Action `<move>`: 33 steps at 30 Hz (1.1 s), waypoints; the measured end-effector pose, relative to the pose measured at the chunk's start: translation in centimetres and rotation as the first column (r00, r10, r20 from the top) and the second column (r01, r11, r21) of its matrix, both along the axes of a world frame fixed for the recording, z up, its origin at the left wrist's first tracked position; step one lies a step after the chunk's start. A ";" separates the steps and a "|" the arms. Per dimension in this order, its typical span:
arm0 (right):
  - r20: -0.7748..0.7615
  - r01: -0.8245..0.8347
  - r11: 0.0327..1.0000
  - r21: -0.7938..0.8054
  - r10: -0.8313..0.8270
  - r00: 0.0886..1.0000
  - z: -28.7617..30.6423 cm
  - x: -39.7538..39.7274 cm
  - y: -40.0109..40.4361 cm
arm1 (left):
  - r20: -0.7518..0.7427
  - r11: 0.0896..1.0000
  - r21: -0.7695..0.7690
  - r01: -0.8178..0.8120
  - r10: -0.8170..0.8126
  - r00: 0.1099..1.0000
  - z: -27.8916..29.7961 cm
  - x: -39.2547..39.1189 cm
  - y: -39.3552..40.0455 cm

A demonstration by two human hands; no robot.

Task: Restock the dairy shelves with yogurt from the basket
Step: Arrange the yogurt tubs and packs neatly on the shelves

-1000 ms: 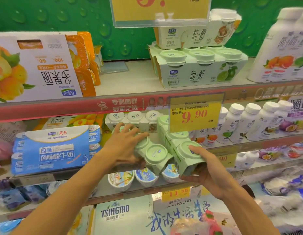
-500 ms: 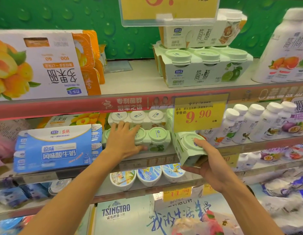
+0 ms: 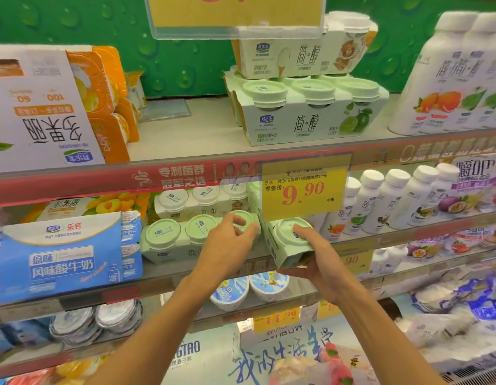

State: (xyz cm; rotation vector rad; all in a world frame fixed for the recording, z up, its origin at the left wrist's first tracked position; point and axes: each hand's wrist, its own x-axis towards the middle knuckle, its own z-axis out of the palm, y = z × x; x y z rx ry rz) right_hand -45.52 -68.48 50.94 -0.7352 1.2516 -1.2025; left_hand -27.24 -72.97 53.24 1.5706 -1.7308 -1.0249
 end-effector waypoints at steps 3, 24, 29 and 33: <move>-0.017 0.003 1.000 -0.001 -0.003 1.000 -0.4 0.0 -0.2 | 0.024 0.997 0.074 0.035 -0.037 0.999 -0.3 -0.5 -0.4; -0.108 0.031 0.983 -0.179 -0.051 0.993 -1.2 2.0 1.4 | -0.593 0.908 0.303 0.288 -0.057 0.803 -0.8 -2.5 1.1; -0.154 -0.007 0.978 -0.208 -0.026 0.988 -1.0 2.2 2.4 | -0.693 0.928 0.276 0.251 0.011 0.721 -1.6 -2.9 3.0; -0.197 -0.047 0.975 -0.218 0.003 0.980 -0.9 1.5 3.1 | -0.745 0.942 0.267 0.204 0.068 0.664 -2.1 -2.8 4.2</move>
